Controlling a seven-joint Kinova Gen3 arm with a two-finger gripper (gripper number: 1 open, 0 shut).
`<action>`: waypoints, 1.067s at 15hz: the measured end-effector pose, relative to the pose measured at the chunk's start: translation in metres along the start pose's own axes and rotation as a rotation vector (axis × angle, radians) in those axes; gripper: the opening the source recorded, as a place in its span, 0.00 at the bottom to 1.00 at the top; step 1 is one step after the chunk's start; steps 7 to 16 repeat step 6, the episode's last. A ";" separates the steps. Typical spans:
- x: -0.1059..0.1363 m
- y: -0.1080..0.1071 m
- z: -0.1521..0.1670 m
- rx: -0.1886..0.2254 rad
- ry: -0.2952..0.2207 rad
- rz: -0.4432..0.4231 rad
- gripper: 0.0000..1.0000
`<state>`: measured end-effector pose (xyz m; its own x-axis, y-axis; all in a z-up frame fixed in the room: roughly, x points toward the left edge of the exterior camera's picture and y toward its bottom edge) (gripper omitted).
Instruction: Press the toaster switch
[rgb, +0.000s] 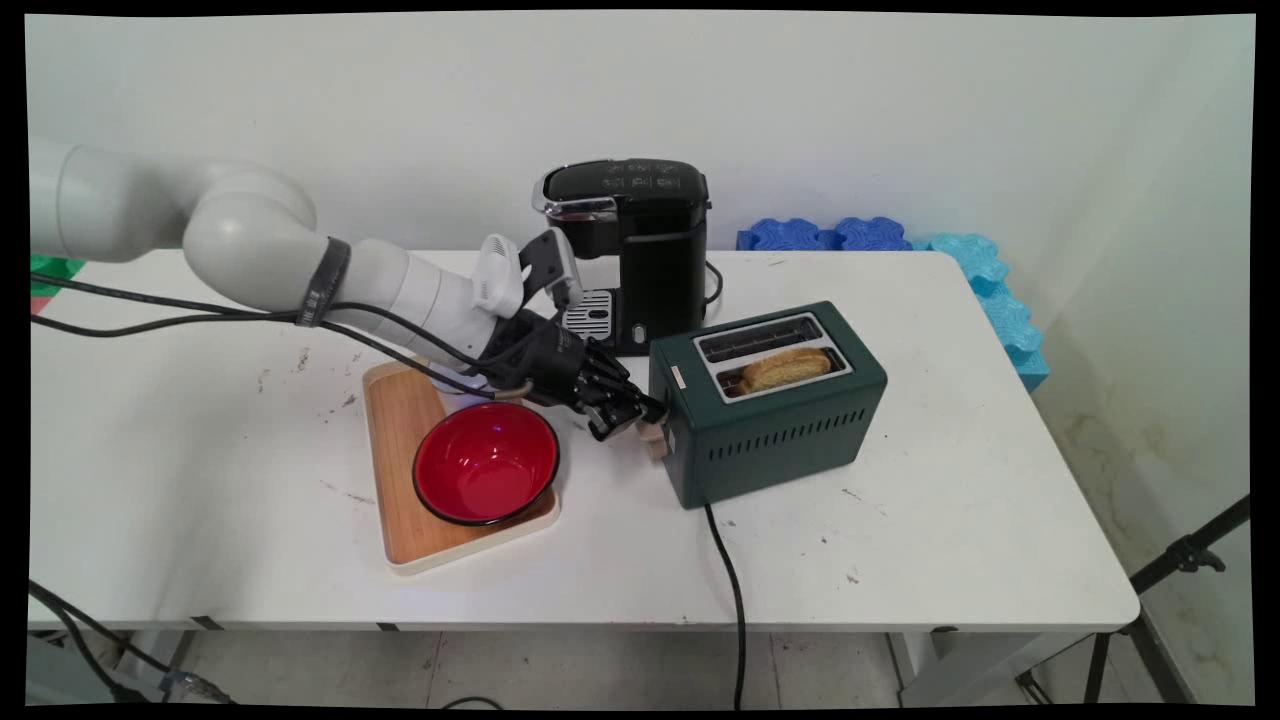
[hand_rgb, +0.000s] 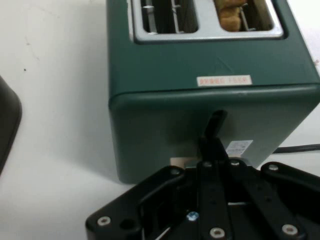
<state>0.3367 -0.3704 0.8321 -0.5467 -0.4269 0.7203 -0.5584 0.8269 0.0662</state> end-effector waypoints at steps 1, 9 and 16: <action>-0.001 0.000 0.001 0.002 -0.002 -0.003 0.00; -0.005 -0.002 0.006 0.008 -0.010 -0.016 0.00; -0.005 -0.002 0.006 0.008 -0.010 -0.016 0.00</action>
